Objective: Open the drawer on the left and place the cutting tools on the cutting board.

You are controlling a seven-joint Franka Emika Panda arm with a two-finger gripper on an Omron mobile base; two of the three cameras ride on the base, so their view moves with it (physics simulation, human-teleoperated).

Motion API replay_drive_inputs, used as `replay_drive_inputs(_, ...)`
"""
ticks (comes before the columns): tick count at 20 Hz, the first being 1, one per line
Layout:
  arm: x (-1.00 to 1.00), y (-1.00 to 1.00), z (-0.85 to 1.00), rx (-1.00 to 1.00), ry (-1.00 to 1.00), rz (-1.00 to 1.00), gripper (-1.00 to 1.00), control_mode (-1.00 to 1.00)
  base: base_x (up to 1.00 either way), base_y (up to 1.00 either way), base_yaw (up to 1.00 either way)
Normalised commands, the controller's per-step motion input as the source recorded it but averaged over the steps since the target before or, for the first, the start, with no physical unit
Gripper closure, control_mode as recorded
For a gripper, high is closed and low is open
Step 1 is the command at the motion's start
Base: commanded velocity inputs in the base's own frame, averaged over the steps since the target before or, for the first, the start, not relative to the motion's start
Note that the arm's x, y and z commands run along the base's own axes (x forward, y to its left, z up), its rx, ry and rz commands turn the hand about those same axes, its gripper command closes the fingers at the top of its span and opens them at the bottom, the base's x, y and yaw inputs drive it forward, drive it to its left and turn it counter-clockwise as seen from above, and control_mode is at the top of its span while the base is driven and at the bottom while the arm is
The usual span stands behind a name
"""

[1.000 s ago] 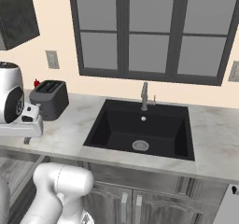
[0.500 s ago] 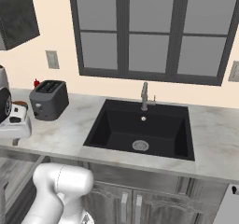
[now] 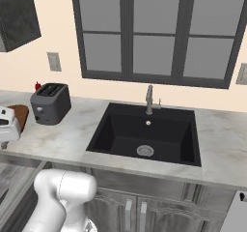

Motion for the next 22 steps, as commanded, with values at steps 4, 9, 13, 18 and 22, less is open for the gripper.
replay_drive_inputs(4, 0.0, 0.2, -0.01, 0.0, 0.0, 0.0, -1.0, -1.0, 0.0, 0.0, 0.0)
replay_drive_inputs(9, 0.0, 0.09, -0.08, 0.0, 0.0, 0.0, -1.0, -1.0, 0.0, 0.0, 0.0)
replay_drive_inputs(13, 0.0, 0.09, -0.12, 0.0, 0.0, 0.0, -1.0, -1.0, 0.0, 0.0, 0.0)
replay_drive_inputs(18, 0.0, 0.05, -0.15, 0.0, 0.0, 0.0, -1.0, -1.0, 0.0, 0.0, 0.0)
replay_drive_inputs(22, 0.0, 0.16, -0.1, -0.01, 0.0, 0.0, -1.0, -1.0, 0.0, 0.0, 0.0)
